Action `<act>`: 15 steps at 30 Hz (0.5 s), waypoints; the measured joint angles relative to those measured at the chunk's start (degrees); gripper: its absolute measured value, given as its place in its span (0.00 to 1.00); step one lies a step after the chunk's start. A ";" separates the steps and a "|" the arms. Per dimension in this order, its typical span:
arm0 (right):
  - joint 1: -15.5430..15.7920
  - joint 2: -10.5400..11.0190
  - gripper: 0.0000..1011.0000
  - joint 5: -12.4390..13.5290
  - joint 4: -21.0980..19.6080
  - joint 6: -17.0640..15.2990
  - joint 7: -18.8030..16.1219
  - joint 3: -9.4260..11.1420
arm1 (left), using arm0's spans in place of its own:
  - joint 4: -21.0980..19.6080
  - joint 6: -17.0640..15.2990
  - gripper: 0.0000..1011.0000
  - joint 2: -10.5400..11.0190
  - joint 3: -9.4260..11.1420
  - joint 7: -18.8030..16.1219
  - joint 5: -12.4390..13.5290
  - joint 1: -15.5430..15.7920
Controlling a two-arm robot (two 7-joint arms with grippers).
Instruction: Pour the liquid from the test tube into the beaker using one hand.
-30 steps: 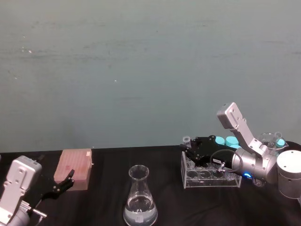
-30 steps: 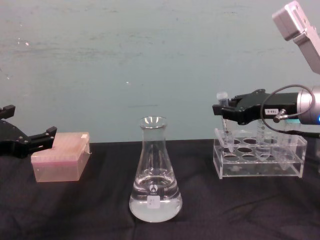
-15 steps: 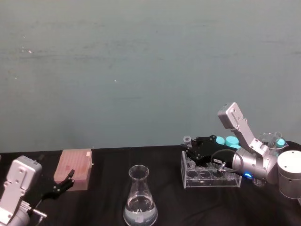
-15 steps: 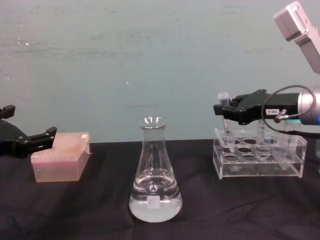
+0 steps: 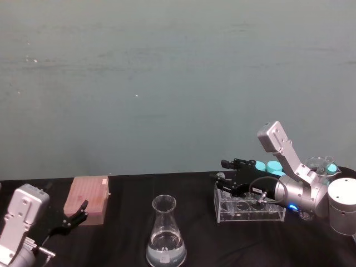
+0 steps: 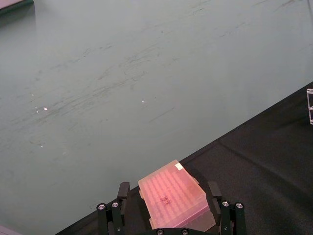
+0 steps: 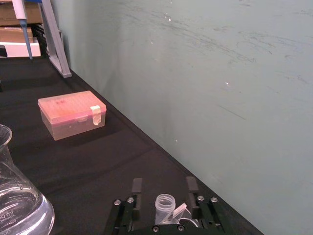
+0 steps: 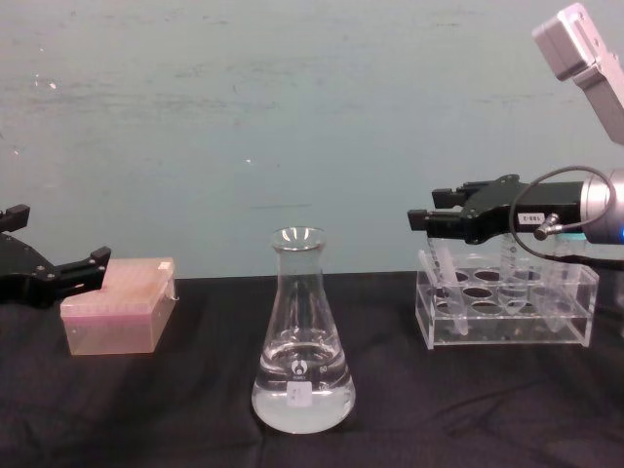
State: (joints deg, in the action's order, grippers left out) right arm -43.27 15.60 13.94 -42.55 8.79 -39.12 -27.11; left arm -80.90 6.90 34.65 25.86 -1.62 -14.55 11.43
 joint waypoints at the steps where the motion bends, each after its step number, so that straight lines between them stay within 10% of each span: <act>1: 0.00 0.00 0.54 0.00 0.00 0.00 0.00 0.00 | 0.00 0.00 0.99 0.00 0.00 0.00 0.00 0.00; 15: 0.00 0.00 0.96 0.00 0.00 0.00 0.00 0.00 | 0.00 0.00 0.99 0.00 0.00 0.00 0.00 0.00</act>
State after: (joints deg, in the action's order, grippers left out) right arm -43.27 15.60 13.94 -42.55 8.78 -39.12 -27.11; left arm -80.90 6.91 34.65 25.86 -1.62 -14.55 11.43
